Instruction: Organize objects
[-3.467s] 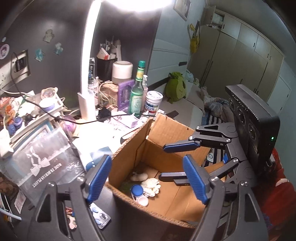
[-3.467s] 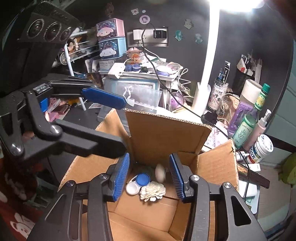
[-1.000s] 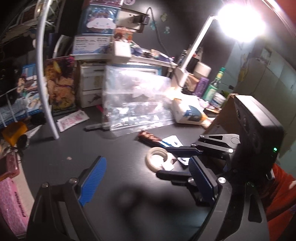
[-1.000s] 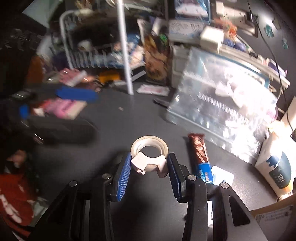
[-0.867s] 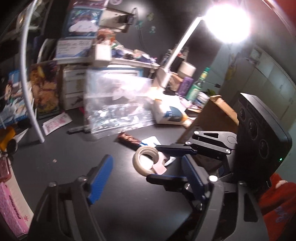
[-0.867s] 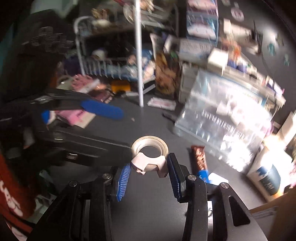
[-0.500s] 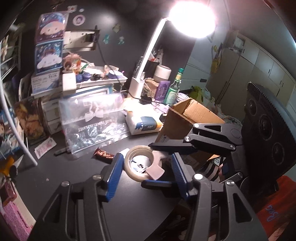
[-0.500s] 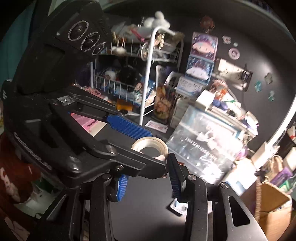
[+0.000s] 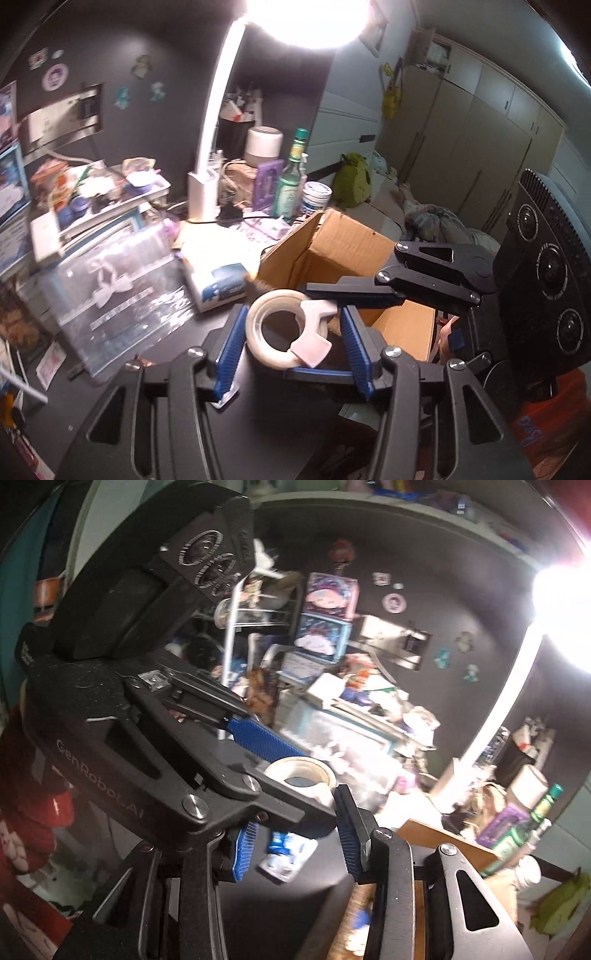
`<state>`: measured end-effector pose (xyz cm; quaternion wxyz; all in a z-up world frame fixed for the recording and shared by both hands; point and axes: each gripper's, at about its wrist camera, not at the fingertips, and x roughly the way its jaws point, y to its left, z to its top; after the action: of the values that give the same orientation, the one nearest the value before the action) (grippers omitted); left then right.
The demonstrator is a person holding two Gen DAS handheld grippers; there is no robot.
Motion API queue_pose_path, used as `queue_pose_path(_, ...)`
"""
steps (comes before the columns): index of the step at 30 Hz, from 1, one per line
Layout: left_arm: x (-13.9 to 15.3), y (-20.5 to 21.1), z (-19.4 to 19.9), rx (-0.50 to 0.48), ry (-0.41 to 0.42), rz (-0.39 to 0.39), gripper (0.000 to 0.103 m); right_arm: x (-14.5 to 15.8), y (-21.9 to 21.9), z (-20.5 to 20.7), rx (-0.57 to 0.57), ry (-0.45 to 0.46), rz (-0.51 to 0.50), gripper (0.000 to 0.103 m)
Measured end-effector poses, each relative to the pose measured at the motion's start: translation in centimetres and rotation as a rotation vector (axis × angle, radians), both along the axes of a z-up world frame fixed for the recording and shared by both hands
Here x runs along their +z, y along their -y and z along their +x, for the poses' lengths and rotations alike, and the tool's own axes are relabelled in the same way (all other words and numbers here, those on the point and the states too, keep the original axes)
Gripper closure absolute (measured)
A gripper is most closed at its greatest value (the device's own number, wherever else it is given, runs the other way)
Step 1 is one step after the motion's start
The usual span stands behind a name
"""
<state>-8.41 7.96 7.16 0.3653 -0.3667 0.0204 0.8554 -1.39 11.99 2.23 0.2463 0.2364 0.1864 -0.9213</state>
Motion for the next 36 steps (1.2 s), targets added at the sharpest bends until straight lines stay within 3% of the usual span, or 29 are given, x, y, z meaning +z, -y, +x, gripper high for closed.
queue_pose_path(9, 0.0, -7.1, -3.9, -0.091, 0.019, -0.062, 0.061, 0.2, -6.6, -1.3, -0.111, 0.007, -0.030, 0.068)
queue_pose_path(20, -1.9, -11.0, -6.9, -0.127, 0.081, -0.099, 0.061, -1.2, -11.5, -4.0, -0.181, 0.140, -0.038, 0.068)
queue_pose_path(23, -1.7, -11.1, -6.5, -0.133, 0.071, -0.099, 0.050, -1.6, -12.0, -4.5, -0.196, 0.211, -0.049, 0.065)
queue_pose_path(25, -1.4, -10.9, -6.2, -0.119, 0.040, -0.103, 0.035, -2.1, -12.3, -4.9, -0.197, 0.247, -0.056, 0.059)
queue_pose_path(36, -0.4, -6.6, -5.2, -0.018, -0.003, -0.062, 0.030, -2.5, -11.5, -4.9, -0.173, 0.280, -0.072, 0.057)
